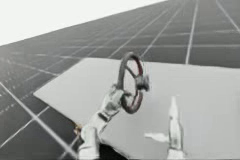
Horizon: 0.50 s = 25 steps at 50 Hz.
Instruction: Pick up and drop off the object
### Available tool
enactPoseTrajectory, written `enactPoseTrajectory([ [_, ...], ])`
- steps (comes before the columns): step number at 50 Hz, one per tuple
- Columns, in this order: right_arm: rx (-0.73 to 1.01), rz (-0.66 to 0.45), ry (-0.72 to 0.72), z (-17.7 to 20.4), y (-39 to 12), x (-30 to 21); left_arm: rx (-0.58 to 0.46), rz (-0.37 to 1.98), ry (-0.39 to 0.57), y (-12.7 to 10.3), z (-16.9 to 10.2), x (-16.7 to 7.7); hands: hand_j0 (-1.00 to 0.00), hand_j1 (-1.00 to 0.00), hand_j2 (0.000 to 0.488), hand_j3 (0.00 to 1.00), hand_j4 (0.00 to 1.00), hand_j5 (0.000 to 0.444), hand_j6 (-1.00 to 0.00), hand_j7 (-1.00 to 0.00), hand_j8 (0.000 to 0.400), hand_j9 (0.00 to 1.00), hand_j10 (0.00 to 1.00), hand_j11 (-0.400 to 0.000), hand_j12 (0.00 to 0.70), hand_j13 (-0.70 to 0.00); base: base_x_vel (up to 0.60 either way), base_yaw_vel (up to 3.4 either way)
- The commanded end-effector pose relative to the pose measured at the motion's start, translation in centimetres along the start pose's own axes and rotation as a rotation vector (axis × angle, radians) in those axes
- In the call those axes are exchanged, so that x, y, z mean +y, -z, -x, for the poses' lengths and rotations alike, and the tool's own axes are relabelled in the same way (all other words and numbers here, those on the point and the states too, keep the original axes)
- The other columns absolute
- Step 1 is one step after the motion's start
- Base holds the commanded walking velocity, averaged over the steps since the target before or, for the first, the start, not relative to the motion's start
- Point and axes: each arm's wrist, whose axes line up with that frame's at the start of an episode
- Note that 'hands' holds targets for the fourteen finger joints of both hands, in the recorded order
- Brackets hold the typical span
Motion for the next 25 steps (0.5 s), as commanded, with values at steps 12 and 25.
enactPoseTrajectory([
  [12, -0.116, 0.228, -0.003, -2.7, -0.1, 10.6, 0.062, 0.191, 0.094, 2.2, 1.2, -5.1, -1.0, -1.0, 0.0, 0.98, 1.0, 0.011, -1.0, -1.0, 0.4, 0.98, 1.0, -0.4, 0.7, -0.7, 0.0, 0.0],
  [25, 0.411, -0.21, 0.248, -3.0, -2.9, 5.8, 0.09, 0.173, 0.037, 0.9, 0.6, -2.5, -1.0, -1.0, 0.0, 1.0, 1.0, 0.0, -1.0, -1.0, 0.4, 1.0, 1.0, -0.4, 0.7, -0.7, 0.0, 0.0],
])
